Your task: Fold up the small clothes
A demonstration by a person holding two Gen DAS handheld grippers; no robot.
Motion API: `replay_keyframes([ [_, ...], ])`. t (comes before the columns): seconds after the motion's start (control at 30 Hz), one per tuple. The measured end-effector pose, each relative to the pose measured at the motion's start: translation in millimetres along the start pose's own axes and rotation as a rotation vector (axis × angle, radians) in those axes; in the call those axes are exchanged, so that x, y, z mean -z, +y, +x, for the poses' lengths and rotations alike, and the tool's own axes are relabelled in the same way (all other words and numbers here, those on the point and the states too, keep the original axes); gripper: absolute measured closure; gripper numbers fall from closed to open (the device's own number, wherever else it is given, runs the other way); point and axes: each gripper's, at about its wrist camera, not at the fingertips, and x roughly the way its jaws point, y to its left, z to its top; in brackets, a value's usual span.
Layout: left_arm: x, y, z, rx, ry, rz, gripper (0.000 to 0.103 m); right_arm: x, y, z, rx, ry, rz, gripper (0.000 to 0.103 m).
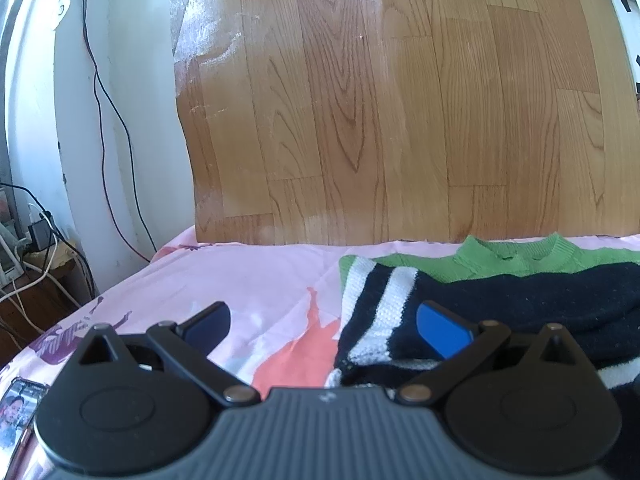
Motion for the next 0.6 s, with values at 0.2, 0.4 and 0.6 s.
replay_keyframes([
  [0.2, -0.1, 1.9, 1.3, 0.01, 0.004, -0.009, 0.0, -4.2, -2.7, -17.5, 0.075, -0.003, -0.03, 0.039],
  [0.4, -0.8, 2.2, 2.0, 0.012, 0.006, -0.009, 0.0, 1.2, -48.9, -78.0, 0.297, -0.097, -0.045, 0.039],
  [0.6, -3.3, 30.1, -9.1, 0.114, 0.073, -0.088, 0.0, 6.4, -74.2, -159.1, 0.325, -0.225, 0.071, 0.038],
])
